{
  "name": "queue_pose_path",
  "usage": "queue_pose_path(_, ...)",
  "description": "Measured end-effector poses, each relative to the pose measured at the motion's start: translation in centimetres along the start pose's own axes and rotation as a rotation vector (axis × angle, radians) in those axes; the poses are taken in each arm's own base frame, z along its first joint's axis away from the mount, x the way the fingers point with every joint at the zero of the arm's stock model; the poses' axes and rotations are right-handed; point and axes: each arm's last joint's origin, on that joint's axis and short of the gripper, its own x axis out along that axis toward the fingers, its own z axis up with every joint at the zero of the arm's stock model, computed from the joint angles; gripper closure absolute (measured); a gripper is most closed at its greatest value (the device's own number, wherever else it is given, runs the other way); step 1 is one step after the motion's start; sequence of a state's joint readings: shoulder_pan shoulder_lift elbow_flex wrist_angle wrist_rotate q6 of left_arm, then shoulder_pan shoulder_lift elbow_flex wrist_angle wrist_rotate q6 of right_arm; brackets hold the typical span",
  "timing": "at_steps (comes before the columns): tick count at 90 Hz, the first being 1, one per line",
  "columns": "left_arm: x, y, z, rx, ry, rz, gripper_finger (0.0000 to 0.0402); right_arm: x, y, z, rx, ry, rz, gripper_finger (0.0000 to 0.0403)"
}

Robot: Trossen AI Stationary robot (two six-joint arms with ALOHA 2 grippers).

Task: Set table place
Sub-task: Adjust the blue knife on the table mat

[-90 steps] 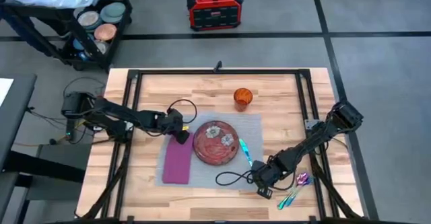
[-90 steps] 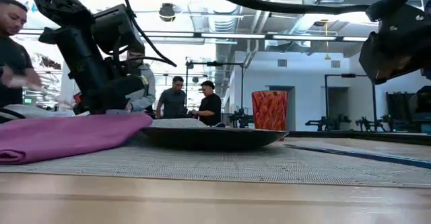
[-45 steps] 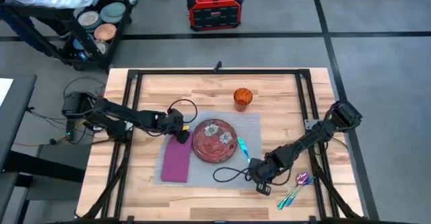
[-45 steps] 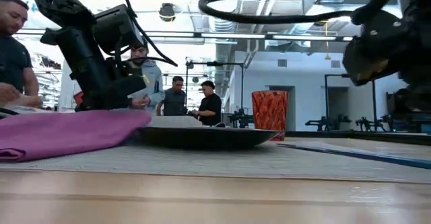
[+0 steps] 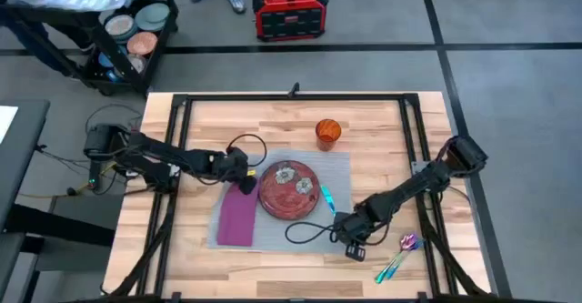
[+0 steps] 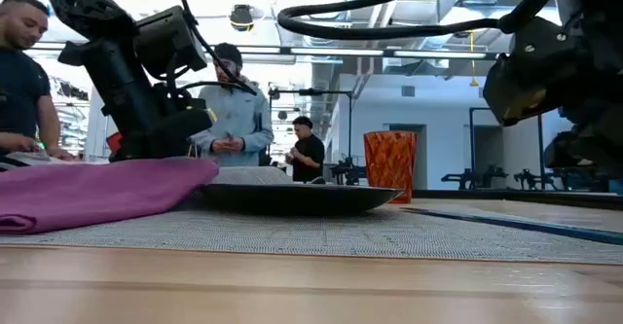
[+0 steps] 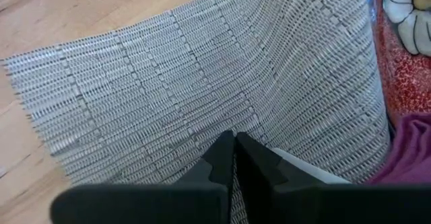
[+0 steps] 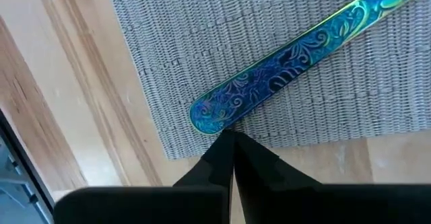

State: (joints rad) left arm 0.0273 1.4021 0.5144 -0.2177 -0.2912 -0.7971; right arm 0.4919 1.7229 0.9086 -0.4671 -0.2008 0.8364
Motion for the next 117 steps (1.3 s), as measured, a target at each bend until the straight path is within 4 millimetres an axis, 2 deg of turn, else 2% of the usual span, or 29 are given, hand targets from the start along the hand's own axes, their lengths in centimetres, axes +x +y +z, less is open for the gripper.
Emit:
queue_pose_path(61,0.0,-0.2,0.2,-0.022,-0.026,-0.023,0.0401,-0.7,-1.4,2.2,-0.053,-0.046,0.052,0.0403)
queue_pose_path(81,0.9,-0.6,0.3,-0.050,-0.044,-0.021,0.0401,-0.9,-1.9,3.0,-0.032,-0.078,0.067,0.0403)
queue_pose_path(97,1.3,-1.0,0.4,-0.070,-0.056,-0.056,0.0401,-0.7,-1.5,2.4,-0.004,-0.057,0.049,0.0403)
queue_pose_path(117,1.2,-1.0,0.5,-0.065,-0.057,-0.068,0.0401,-0.3,0.0,1.0,0.045,-0.092,0.013,0.0403)
